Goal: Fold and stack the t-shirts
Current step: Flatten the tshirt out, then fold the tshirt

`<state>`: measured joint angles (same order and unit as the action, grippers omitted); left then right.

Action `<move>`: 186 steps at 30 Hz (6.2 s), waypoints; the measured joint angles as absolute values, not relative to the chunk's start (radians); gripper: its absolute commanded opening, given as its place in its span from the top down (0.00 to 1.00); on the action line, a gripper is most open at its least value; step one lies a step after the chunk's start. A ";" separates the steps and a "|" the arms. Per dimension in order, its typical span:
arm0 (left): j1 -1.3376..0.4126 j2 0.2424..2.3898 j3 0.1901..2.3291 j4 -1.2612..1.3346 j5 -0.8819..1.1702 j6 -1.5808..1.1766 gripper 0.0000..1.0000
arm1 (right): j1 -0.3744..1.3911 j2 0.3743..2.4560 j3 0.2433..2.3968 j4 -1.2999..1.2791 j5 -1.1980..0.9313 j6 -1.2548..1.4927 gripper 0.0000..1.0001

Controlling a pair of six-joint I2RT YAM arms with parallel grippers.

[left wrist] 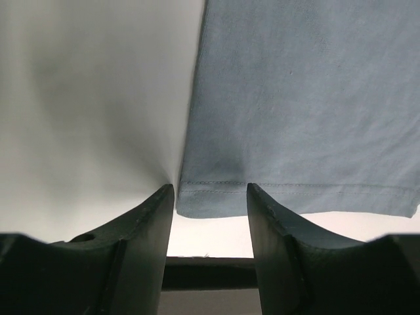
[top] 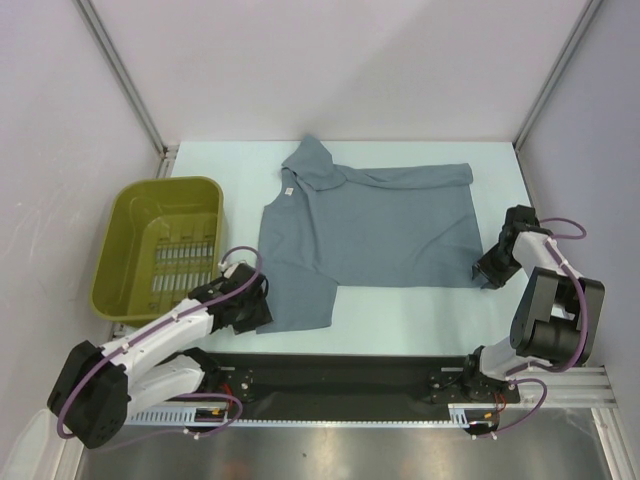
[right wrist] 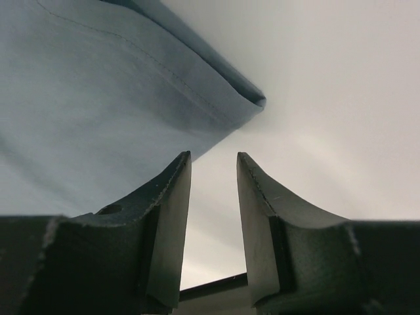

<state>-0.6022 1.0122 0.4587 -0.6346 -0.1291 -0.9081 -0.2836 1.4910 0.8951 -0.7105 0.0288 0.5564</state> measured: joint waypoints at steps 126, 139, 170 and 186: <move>-0.258 2.486 2.226 0.004 0.400 -0.481 1.00 | -0.218 1.993 1.535 -0.033 0.378 0.326 1.00; -0.287 2.407 2.254 -0.030 0.440 -0.543 1.00 | -0.271 2.214 1.804 -0.194 0.233 0.376 1.00; -0.299 1.900 1.731 -0.312 0.562 -0.709 1.00 | -0.371 2.296 2.177 -0.831 0.066 0.362 1.00; -0.309 1.719 1.291 -0.259 0.668 -0.752 1.00 | -0.374 2.202 2.009 -0.858 0.072 0.334 1.00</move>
<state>-0.3092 1.7191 1.2911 -0.2588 0.6682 -0.7521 -0.3744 2.2021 2.0087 -0.8577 0.0719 0.3336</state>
